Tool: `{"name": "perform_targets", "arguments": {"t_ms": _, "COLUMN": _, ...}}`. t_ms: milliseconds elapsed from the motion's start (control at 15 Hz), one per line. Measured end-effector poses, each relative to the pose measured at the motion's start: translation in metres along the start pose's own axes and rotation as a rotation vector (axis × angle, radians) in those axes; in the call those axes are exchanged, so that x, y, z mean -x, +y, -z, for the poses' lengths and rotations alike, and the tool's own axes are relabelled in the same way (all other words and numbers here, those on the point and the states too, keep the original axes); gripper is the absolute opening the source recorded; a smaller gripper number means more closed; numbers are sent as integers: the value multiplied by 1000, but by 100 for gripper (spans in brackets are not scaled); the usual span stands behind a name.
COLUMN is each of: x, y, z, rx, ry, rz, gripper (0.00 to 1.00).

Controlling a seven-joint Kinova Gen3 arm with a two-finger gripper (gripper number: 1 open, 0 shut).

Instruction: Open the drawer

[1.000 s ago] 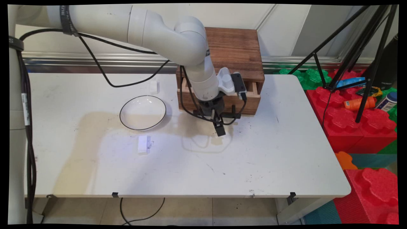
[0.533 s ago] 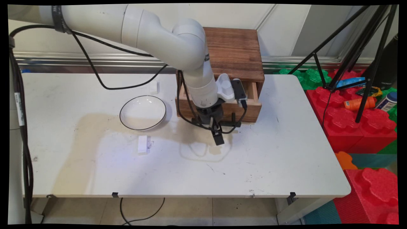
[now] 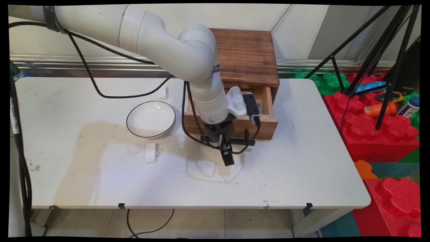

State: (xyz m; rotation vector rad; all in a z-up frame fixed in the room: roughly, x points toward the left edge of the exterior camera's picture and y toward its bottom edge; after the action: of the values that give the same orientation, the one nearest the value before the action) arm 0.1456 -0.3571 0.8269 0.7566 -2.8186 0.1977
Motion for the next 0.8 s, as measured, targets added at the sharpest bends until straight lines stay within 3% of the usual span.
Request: {"name": "perform_targets", "arguments": {"t_ms": 800, "x": 11, "y": 46, "z": 6, "rx": 52, "ry": -24, "rz": -31, "gripper": 100}}
